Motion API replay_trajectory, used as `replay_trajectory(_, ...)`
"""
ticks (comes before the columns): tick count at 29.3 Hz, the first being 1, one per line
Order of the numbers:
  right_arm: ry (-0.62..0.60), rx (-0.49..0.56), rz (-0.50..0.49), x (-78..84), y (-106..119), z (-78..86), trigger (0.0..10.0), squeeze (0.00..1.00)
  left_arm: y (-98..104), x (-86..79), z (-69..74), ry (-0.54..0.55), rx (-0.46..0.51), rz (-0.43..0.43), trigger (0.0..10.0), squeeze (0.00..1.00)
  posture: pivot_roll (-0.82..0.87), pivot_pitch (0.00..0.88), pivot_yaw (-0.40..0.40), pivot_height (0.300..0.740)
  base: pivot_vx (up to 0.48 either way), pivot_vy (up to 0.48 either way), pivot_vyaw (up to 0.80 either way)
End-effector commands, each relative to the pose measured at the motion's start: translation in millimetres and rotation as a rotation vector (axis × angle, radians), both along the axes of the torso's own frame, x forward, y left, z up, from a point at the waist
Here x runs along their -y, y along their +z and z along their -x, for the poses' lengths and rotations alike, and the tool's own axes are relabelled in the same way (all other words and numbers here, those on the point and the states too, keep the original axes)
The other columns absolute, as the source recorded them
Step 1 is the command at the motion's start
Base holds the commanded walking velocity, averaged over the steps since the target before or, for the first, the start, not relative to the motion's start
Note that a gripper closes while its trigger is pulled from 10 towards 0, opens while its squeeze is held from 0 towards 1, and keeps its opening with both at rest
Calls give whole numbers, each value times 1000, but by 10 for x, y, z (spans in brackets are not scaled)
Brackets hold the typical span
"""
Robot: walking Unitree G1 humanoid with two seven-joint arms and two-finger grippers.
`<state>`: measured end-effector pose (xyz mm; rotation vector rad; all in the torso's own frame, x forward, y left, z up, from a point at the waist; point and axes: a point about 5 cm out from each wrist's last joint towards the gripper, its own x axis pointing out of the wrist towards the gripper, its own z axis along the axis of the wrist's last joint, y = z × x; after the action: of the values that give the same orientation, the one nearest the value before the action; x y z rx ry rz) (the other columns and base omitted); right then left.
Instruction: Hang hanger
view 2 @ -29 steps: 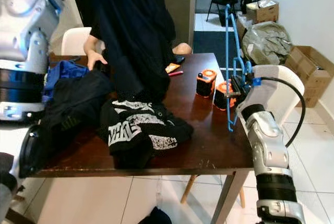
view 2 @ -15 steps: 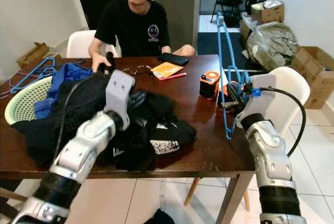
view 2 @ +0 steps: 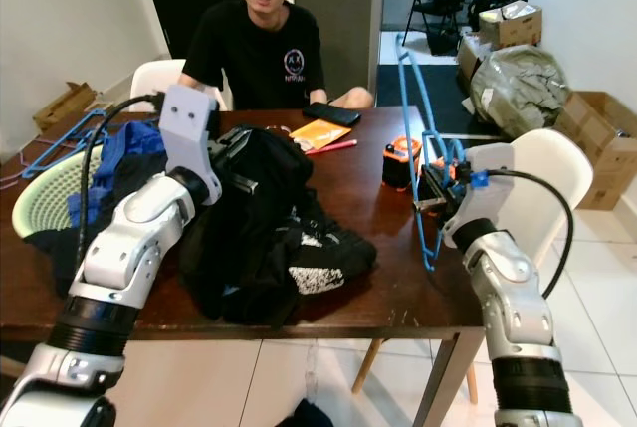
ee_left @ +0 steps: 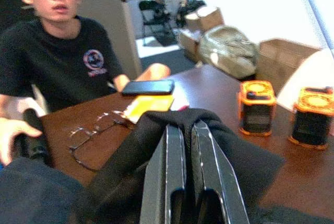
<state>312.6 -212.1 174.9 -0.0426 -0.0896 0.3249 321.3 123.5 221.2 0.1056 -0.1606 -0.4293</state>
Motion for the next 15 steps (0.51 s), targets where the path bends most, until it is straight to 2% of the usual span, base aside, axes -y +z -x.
replay_trajectory(1,98,-40,29,-85,-52,48,10000,0,-505,240,303,-176,-251,-134,0,0,1,16,18,740,0,0,0)
replay_trajectory(3,98,-40,29,-85,-52,48,10000,0,-505,240,303,-176,-251,-134,0,0,1,16,18,740,0,0,0)
replay_trajectory(4,135,-51,41,-112,-64,65,10000,0,-759,292,493,-231,-368,-199,0,0,2,17,16,740,0,0,0)
replay_trajectory(5,135,-51,41,-112,-64,65,10000,0,-759,292,493,-231,-368,-199,0,0,2,17,16,740,0,0,0)
replay_trajectory(6,155,-54,45,-129,-67,73,10000,0,-899,301,610,-248,-441,-227,0,0,1,17,13,740,0,0,0)
replay_trajectory(9,155,-54,45,-129,-67,73,10000,0,-899,301,610,-248,-441,-227,0,0,1,17,13,740,0,0,0)
replay_trajectory(10,169,-58,42,-139,-72,80,10000,0,-945,227,631,-193,-474,-238,0,0,0,15,11,740,0,0,0)
replay_trajectory(12,169,-58,42,-139,-72,80,10000,0,-945,227,631,-193,-474,-238,0,0,0,15,11,740,0,0,0)
replay_trajectory(13,177,-65,39,-140,-91,85,10000,0,-925,4,541,-44,-468,-255,0,0,3,11,6,740,0,0,0)
replay_trajectory(15,177,-65,39,-140,-91,85,10000,0,-925,4,541,-44,-468,-255,0,0,3,11,6,740,0,0,0)
